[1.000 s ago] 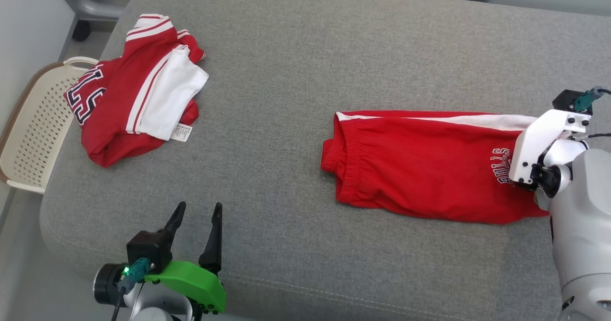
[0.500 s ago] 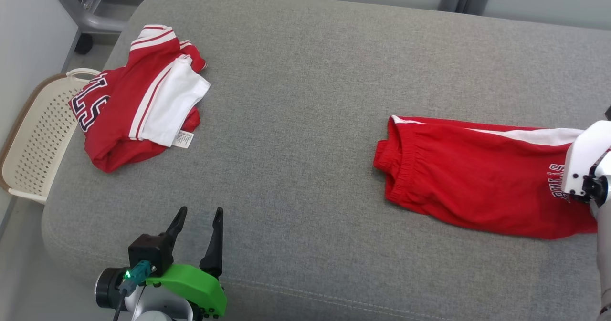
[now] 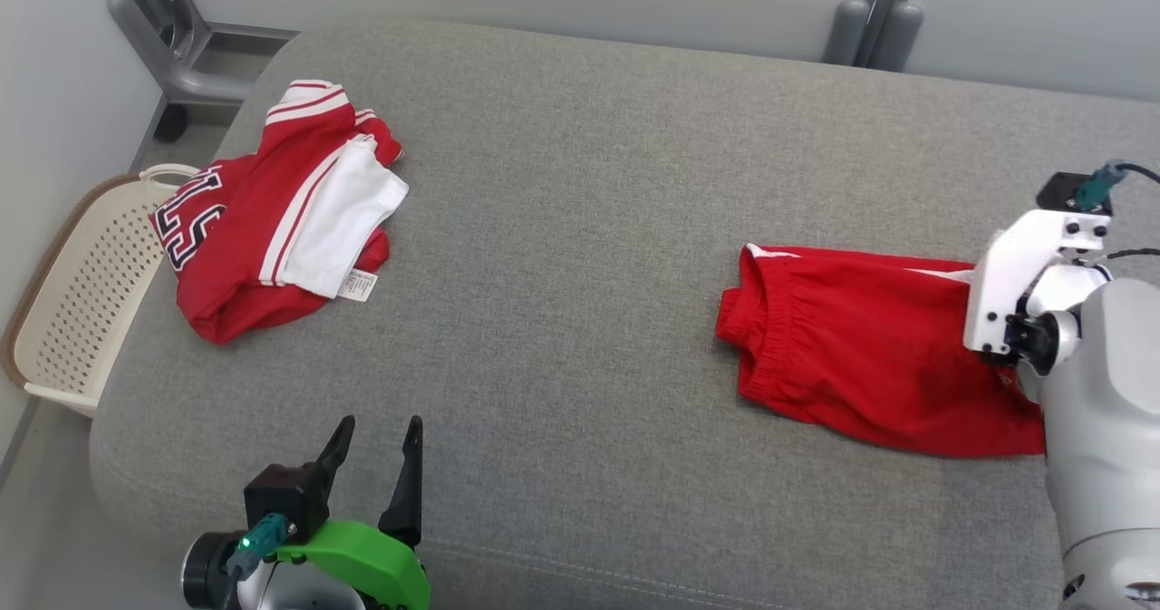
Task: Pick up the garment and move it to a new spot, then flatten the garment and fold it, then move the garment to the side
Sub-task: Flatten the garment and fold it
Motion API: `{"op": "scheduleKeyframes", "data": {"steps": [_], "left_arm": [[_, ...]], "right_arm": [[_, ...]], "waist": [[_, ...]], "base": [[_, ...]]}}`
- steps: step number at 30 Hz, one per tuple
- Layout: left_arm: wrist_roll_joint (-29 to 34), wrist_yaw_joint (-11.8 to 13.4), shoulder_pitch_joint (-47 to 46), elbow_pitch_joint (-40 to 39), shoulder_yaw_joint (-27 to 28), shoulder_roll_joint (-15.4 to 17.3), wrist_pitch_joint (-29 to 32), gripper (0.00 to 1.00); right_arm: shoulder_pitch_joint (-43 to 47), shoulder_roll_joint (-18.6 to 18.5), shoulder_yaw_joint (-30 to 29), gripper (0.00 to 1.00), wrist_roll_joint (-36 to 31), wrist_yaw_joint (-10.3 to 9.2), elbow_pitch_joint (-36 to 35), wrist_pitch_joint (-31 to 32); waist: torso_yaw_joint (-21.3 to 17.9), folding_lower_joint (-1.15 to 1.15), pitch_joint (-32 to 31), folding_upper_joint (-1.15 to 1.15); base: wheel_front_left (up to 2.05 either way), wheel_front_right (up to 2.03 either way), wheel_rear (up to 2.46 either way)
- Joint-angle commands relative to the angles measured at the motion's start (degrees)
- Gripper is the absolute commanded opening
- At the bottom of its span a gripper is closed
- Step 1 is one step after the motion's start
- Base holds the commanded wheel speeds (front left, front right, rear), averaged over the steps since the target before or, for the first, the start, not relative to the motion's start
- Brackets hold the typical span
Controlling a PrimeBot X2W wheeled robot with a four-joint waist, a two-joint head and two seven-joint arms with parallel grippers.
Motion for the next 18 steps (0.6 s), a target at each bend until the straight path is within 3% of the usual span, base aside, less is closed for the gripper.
{"op": "scheduleKeyframes", "data": {"steps": [1, 8, 18], "left_arm": [[-0.20, 0.26, 0.55, -0.05, -0.03, 0.35, 0.03, 1.00], [-0.41, 0.51, 1.49, -0.32, -0.58, 0.62, 0.55, 1.00], [-0.32, 0.30, 2.22, -1.22, -1.95, 0.55, 1.04, 1.00]], "right_arm": [[-0.54, 0.44, 1.35, 0.00, 1.81, -0.08, -0.69, 0.51], [0.11, 3.12, 8.16, 0.00, 9.35, -0.08, -1.78, 2.79], [-1.61, 5.06, 8.50, 0.00, 12.04, -0.07, 3.84, 0.60]], "waist": [[-0.05, 0.00, -1.24, 0.00], [0.72, 0.00, -3.77, 0.00], [4.23, 0.00, -4.09, 0.00]], "base": [[0.00, 0.00, 0.00], [0.00, 0.00, 0.00], [0.00, 0.00, 0.00]]}}
